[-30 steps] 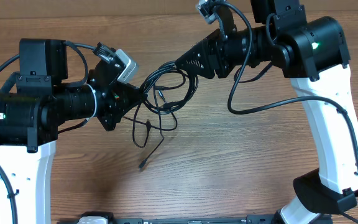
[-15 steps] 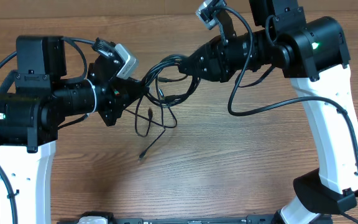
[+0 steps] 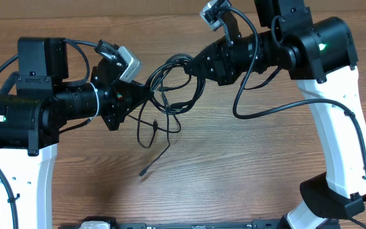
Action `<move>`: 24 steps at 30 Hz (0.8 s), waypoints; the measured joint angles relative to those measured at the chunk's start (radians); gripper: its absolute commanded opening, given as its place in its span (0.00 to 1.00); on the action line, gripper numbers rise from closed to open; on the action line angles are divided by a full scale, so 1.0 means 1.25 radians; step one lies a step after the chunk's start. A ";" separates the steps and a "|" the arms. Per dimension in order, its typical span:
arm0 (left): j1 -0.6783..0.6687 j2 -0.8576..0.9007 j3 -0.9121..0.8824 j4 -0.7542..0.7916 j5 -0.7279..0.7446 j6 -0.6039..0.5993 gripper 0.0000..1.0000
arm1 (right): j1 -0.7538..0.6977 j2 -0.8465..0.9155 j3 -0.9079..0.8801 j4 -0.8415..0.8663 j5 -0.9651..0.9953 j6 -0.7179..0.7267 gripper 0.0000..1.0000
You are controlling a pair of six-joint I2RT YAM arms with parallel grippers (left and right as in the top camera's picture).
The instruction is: Untangle cables
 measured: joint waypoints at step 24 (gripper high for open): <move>-0.004 -0.005 0.000 -0.006 -0.019 0.009 0.33 | -0.119 0.000 0.000 -0.078 0.085 -0.023 0.04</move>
